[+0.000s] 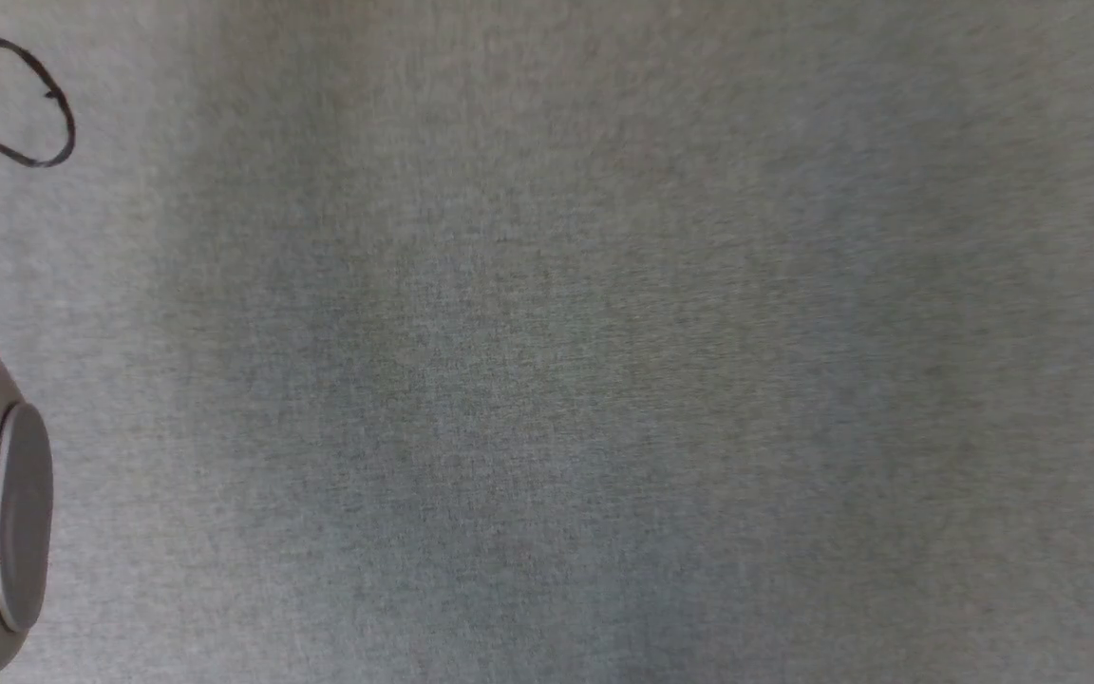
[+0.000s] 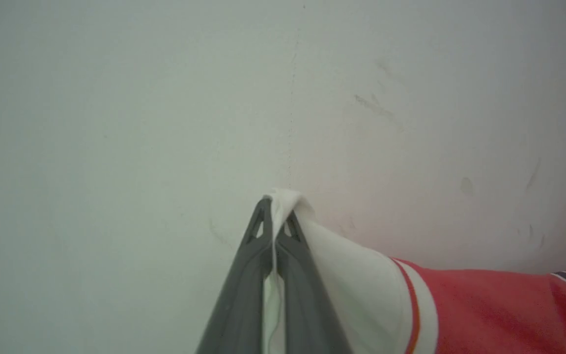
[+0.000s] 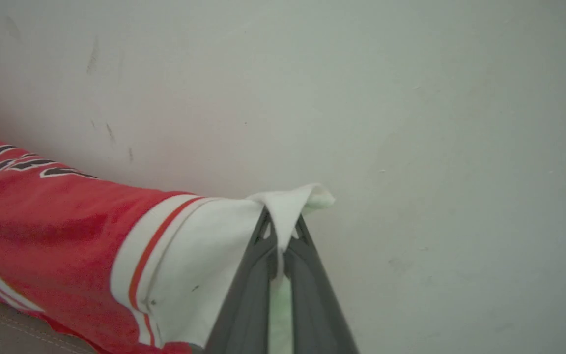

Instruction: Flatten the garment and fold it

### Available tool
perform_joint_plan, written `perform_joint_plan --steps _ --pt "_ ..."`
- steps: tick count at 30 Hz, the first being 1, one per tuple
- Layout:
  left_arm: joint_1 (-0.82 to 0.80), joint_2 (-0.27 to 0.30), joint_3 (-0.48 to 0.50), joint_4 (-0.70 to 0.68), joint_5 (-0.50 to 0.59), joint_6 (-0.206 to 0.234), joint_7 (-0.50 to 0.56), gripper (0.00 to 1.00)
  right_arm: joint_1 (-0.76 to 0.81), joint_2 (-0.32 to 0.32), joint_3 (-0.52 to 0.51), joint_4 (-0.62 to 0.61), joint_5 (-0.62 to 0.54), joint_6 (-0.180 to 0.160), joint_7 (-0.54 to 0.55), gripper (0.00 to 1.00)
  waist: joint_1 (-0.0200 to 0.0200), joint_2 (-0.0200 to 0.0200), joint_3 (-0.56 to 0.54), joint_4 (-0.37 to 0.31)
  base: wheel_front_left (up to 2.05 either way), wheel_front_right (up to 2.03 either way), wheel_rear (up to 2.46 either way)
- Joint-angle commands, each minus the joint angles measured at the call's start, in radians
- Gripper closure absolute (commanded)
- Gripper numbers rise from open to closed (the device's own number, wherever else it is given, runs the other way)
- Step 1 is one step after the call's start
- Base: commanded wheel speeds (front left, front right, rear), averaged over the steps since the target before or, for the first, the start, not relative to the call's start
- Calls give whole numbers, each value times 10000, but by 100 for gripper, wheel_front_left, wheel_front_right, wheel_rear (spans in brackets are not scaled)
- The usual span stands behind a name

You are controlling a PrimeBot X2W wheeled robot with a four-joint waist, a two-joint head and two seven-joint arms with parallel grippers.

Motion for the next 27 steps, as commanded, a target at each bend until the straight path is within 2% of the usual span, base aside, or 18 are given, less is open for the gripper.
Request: perform_joint_plan --steps 1,7,11,18,21,22,27 --pt "-9 -3 -14 130 -110 -149 -253 100 -26 3 35 196 -55 -9 -194 100 -3 0 1184 332 0 0 0" --pt "656 -126 -50 411 -428 -519 -948 100 583 -71 610 552 303 -9 -826 100 -3 0 1179 456 0 0 0" --pt "1437 -171 56 99 -861 -741 -898 100 1325 -185 997 197 899 -9 -1173 100 -3 0 773 436 0 0 0" --pt "3921 -318 657 -1793 -2026 -667 369 100 3825 -779 1164 -1890 2181 -9 -1029 100 -3 0 -480 359 0 0 0" --pt "5588 -364 707 -2962 -2313 -515 1134 100 5414 -1023 710 -3047 2514 -9 -680 100 -3 0 -1128 329 0 0 0" --pt "5588 -364 707 -2962 -2313 -515 1134 100 5414 -1023 710 -3047 2514 -9 -680 100 -3 0 -1128 329 0 0 0" --pt "8401 -525 874 -4930 -2747 -45 2183 100 8216 -971 -492 -5054 2741 -9 -4 100 -3 0 -2009 322 0 0 0"
